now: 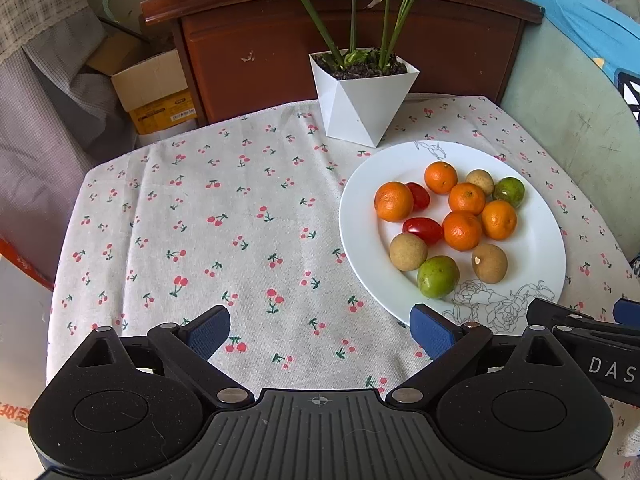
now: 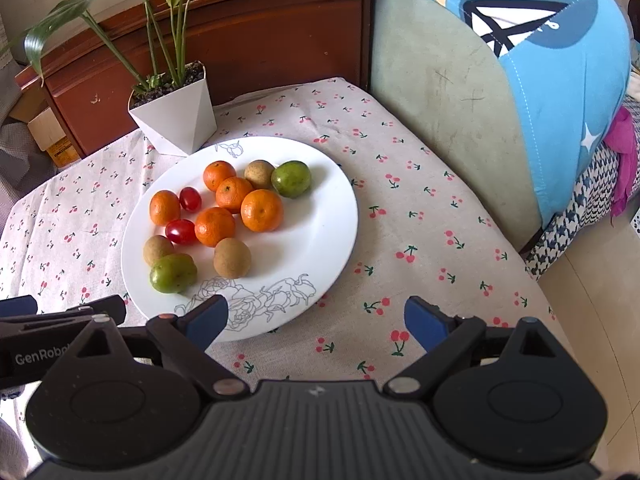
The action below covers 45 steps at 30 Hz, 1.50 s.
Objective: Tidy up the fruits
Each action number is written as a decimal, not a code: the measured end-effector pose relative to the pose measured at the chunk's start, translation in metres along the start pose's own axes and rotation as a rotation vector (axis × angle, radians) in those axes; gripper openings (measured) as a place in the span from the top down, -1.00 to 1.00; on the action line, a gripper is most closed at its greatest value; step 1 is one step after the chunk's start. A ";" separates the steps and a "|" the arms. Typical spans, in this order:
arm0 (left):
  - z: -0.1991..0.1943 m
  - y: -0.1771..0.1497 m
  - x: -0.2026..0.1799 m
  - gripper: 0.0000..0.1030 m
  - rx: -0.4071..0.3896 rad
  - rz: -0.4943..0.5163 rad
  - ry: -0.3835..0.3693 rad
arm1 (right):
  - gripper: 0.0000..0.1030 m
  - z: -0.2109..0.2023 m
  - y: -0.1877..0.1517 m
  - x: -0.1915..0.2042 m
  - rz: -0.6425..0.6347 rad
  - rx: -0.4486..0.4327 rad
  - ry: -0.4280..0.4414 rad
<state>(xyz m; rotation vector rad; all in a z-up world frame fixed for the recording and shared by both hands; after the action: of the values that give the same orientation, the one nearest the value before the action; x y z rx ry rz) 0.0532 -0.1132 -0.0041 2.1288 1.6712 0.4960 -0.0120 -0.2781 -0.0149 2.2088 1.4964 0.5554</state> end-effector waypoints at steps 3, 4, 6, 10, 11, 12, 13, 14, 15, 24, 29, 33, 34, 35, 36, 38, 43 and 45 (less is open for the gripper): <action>0.002 0.000 0.001 -0.90 0.002 -0.001 0.001 | -0.84 0.002 0.000 0.001 -0.004 0.001 0.002; 0.002 0.001 0.002 -0.90 0.002 0.000 0.002 | -0.84 0.002 0.001 0.002 -0.006 -0.001 0.004; 0.003 0.001 0.002 -0.90 0.002 0.006 0.006 | -0.84 0.002 0.001 0.003 -0.010 0.000 0.006; 0.006 0.001 0.000 -0.90 0.005 0.021 0.013 | -0.84 0.005 0.000 0.004 -0.016 0.004 0.001; 0.006 0.001 0.000 -0.90 0.006 0.024 0.014 | -0.84 0.005 0.000 0.004 -0.019 0.005 0.000; 0.007 0.001 0.000 -0.90 0.006 0.027 0.015 | -0.84 0.006 0.000 0.004 -0.022 0.006 0.001; 0.007 0.001 0.000 -0.90 0.004 0.029 0.016 | -0.84 0.007 0.000 0.004 -0.022 0.006 0.002; 0.007 0.001 0.001 -0.90 0.004 0.028 0.016 | -0.84 0.007 0.001 0.005 -0.021 0.006 0.004; 0.007 0.001 0.001 -0.90 0.004 0.027 0.017 | -0.84 0.008 0.001 0.005 -0.021 0.007 0.007; 0.011 0.003 0.002 -0.90 0.005 0.033 0.035 | -0.84 0.014 0.000 0.008 -0.026 0.017 0.007; 0.011 0.004 0.002 -0.89 0.005 0.032 0.036 | -0.84 0.014 0.000 0.008 -0.026 0.016 0.007; 0.010 0.003 0.003 -0.89 0.002 0.038 0.037 | -0.84 0.015 -0.001 0.009 -0.032 0.022 0.006; 0.010 0.002 0.003 -0.89 0.003 0.036 0.035 | -0.84 0.015 -0.001 0.009 -0.033 0.024 0.006; 0.010 0.002 0.004 -0.89 0.004 0.034 0.034 | -0.84 0.016 -0.002 0.009 -0.034 0.026 0.006; 0.009 0.001 0.004 -0.89 0.004 0.034 0.036 | -0.84 0.016 -0.002 0.010 -0.036 0.027 0.008; 0.008 0.000 0.005 -0.89 0.004 0.038 0.040 | -0.84 0.015 -0.004 0.011 -0.042 0.028 0.010; 0.002 -0.004 0.010 -0.89 -0.003 0.040 0.049 | -0.84 0.012 -0.008 0.015 -0.061 0.023 0.027; -0.002 -0.005 0.013 -0.89 -0.009 0.038 0.055 | -0.84 0.010 -0.009 0.018 -0.069 0.021 0.037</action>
<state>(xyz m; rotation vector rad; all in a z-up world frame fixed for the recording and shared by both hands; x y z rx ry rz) 0.0513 -0.0992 -0.0046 2.1623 1.6579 0.5769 -0.0078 -0.2598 -0.0266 2.1651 1.5976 0.5640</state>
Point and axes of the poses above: each gripper's, at about its wrist camera, not at the fingertips, and z roughly the way its jaws point, x to its left, y to its top, the point moved 4 cm from there along z, roughly the way its jaws point, and after that the axes turned 3 degrees about x, right-handed, at the moved point
